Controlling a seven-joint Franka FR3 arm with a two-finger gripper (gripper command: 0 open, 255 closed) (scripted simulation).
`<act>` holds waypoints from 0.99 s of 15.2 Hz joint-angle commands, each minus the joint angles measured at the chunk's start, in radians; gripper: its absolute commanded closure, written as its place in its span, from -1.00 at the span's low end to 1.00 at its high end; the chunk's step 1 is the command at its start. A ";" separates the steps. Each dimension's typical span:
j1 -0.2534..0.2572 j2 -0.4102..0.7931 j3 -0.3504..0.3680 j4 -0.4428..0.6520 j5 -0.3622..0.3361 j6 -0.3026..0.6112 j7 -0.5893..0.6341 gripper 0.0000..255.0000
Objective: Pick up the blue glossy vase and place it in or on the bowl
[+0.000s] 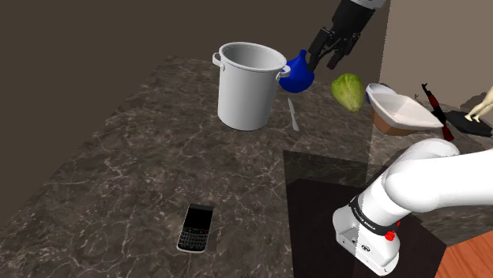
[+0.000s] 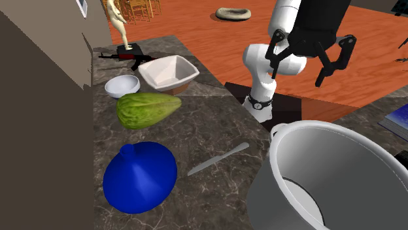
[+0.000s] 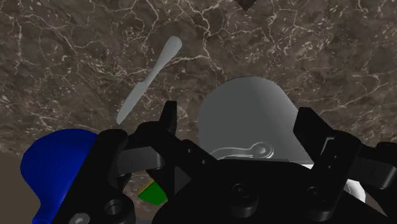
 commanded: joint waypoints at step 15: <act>-0.073 0.413 -0.189 0.246 -0.090 0.144 -0.243 -1.00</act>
